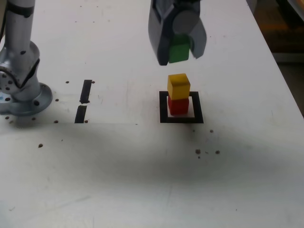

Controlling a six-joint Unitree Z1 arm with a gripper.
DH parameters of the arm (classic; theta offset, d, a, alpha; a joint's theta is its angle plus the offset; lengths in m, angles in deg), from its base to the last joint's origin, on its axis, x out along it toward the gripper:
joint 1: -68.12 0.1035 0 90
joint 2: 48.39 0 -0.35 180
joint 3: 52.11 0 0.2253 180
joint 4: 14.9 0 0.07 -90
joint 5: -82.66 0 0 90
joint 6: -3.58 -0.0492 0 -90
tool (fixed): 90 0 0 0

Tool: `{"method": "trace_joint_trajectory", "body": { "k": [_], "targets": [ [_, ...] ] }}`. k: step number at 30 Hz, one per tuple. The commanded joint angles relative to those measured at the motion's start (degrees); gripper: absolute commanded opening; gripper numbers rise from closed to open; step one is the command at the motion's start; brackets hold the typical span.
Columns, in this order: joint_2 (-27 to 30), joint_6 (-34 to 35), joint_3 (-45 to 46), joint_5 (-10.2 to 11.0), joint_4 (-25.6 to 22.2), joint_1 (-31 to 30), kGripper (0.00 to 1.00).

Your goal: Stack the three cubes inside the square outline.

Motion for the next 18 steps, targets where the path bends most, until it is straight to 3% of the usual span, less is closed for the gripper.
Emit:
{"method": "trace_joint_trajectory", "body": {
  "k": [1,7,18],
  "targets": [
    [-0.3,-0.5,1.1,-0.4,-0.1,0.2,0.14],
    [-3.0,-3.5,1.4,-1.7,0.3,1.1,0.15],
    [-4.1,-4.4,0.9,-1.3,0.5,2.5,0.18]
  ]
}}
